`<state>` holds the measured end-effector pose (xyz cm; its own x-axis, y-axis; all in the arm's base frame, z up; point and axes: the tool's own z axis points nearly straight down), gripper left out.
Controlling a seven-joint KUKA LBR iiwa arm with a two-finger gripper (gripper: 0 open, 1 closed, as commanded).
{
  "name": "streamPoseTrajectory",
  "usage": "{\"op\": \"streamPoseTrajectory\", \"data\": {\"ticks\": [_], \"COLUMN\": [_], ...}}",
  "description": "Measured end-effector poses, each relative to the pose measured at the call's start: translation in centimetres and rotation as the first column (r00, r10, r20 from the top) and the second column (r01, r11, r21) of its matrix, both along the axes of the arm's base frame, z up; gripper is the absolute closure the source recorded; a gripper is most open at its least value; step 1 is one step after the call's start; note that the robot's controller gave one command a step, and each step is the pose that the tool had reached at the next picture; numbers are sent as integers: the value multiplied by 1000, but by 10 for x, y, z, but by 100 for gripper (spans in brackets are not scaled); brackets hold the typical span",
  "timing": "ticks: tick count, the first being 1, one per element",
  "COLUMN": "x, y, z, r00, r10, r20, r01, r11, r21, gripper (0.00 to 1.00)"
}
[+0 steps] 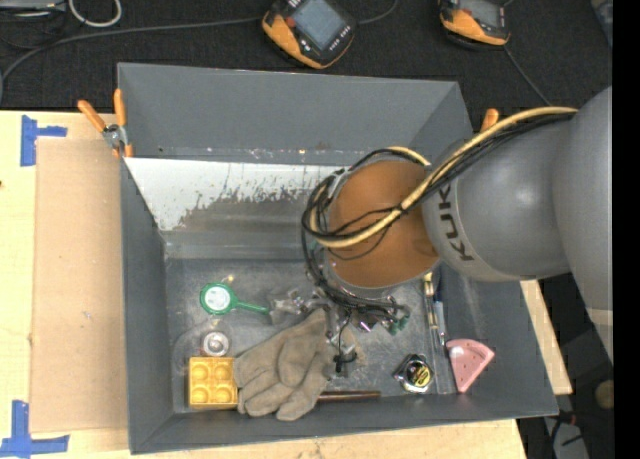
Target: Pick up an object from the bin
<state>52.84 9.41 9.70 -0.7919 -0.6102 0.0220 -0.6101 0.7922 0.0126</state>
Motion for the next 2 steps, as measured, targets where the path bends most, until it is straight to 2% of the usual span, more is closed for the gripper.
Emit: {"op": "streamPoseTrajectory", "data": {"ticks": [1,2], "x": [-9,16], "y": [22,33], "z": [-28,-27], "r00": [970,959], "r10": [240,283], "r20": [26,6], "r01": [-241,-283], "r11": [971,959], "r21": [3,4], "gripper": [0,100]}}
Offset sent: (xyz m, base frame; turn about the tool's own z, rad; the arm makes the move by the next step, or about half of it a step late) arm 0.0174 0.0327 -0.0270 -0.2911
